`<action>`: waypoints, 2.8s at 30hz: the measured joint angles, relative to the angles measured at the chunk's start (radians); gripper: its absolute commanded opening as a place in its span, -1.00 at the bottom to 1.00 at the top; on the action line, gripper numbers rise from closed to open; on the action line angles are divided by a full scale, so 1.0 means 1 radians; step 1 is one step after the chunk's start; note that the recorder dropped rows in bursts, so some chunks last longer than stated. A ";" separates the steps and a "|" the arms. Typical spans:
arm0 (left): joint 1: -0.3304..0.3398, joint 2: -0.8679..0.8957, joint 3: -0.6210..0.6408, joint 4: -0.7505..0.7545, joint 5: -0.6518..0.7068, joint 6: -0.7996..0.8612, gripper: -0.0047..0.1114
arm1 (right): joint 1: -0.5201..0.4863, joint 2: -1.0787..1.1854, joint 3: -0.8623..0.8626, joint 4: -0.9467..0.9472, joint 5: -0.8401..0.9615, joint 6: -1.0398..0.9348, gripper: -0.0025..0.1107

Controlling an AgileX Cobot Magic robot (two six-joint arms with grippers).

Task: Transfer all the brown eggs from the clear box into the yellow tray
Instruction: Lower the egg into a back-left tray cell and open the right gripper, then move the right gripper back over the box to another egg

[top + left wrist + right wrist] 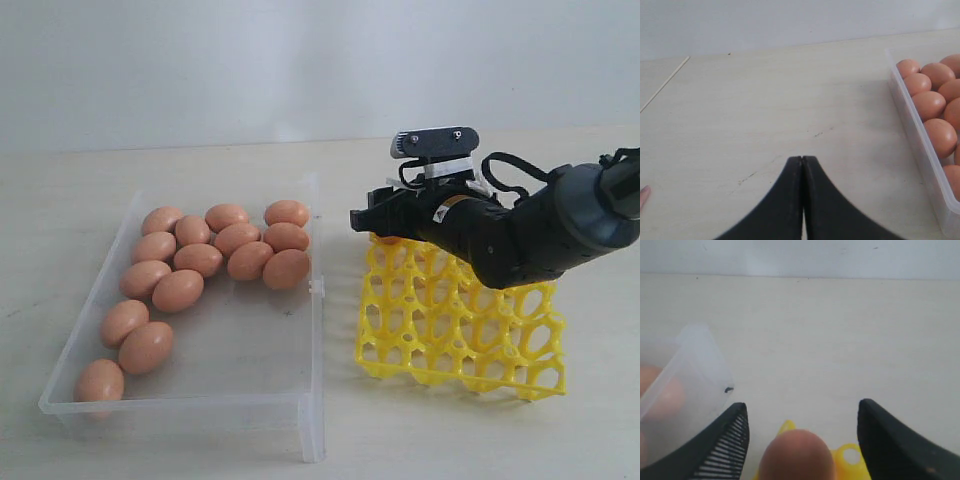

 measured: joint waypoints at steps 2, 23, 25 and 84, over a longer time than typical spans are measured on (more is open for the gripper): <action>0.000 0.000 0.000 0.000 0.000 0.000 -0.92 | -0.003 -0.026 0.000 0.000 0.004 0.000 0.13; 0.000 0.000 0.000 0.000 0.000 0.000 -0.92 | 0.087 -0.344 -0.081 -0.025 0.395 -0.003 -0.77; 0.000 0.000 0.000 0.000 0.000 0.000 -0.92 | 0.129 -0.354 -0.100 -0.030 0.434 -0.039 -0.96; 0.000 0.000 0.000 0.000 0.000 0.000 -0.92 | 0.432 0.486 -1.340 0.108 1.732 0.063 0.16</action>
